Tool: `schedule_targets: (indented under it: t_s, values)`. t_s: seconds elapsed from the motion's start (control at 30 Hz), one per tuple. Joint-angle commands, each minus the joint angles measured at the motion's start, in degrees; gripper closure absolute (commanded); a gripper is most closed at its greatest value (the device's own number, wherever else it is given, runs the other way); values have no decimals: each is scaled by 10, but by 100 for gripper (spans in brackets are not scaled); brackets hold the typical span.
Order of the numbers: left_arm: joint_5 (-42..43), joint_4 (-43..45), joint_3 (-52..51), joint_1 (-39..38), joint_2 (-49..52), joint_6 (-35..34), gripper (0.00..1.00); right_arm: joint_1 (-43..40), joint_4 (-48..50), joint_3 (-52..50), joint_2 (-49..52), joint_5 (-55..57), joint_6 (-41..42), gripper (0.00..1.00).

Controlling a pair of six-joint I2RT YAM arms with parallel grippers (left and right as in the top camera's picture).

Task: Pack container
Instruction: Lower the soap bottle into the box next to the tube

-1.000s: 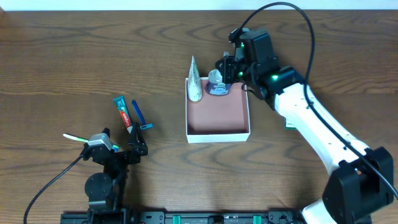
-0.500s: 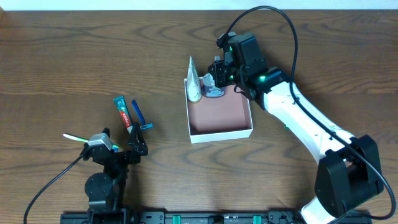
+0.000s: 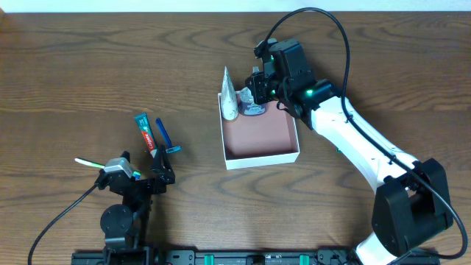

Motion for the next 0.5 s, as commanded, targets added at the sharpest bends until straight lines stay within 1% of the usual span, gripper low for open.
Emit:
schedule_targets:
  t_s: [0.0,0.1,0.27,0.47]
  values:
    - [0,-9,-16,4,-3,5,2,6,12,12,0,-3,-14,80]
    - [0,-9,-16,4,-3,5,2,6,12,12,0,-3,-14,78]
    - [0,-9,-16,4,-3,5,2,7,12,12,0,-3,-14,68]
    - [0,-9,-16,4,-3,5,2,10,12,12,0,-3,-18,67]
